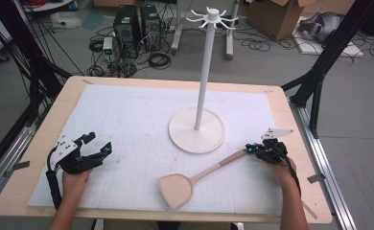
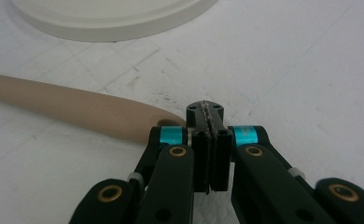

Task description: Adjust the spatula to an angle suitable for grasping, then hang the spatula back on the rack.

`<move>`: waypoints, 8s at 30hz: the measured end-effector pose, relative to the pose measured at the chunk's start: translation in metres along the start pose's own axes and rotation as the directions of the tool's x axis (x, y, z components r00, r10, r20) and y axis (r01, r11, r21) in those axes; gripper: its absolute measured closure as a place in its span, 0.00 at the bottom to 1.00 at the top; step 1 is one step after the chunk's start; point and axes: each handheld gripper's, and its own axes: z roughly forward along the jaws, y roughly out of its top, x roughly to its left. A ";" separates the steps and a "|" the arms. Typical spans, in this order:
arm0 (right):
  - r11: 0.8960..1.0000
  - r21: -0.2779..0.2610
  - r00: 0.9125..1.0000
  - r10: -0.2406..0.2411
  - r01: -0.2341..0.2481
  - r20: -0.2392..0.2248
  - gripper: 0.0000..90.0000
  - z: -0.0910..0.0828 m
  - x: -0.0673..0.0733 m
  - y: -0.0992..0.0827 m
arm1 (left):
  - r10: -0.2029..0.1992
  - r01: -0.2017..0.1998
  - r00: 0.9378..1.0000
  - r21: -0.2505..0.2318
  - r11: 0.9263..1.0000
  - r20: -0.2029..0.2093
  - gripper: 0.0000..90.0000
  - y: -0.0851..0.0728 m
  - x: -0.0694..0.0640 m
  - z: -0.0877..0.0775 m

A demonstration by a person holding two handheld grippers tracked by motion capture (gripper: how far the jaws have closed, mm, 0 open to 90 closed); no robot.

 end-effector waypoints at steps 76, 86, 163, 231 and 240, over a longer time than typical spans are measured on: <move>0.967 -0.253 0.981 0.059 -0.010 0.187 0.29 -0.053 0.057 -0.007 | 0.030 -0.193 0.851 0.260 0.946 0.525 0.35 0.060 -0.138 0.076; 0.970 -0.243 0.982 0.043 0.003 0.184 0.29 -0.047 0.056 -0.005 | 0.068 -0.331 0.788 0.328 0.884 0.611 0.37 0.049 -0.182 0.107; 0.972 -0.236 0.985 0.044 -0.003 0.169 0.29 -0.042 0.058 -0.001 | 0.060 -0.521 0.645 0.380 0.764 0.762 0.63 0.041 -0.148 0.117; 0.961 -0.110 0.905 -0.277 0.254 -0.324 0.38 0.018 0.117 0.033 | -0.006 -0.016 0.984 0.120 0.993 0.181 0.24 0.037 -0.017 0.006; 0.932 -0.088 0.844 -0.355 0.351 -0.403 0.44 0.043 0.131 0.052 | -0.012 -0.012 0.984 0.129 0.992 0.180 0.24 0.035 -0.016 0.007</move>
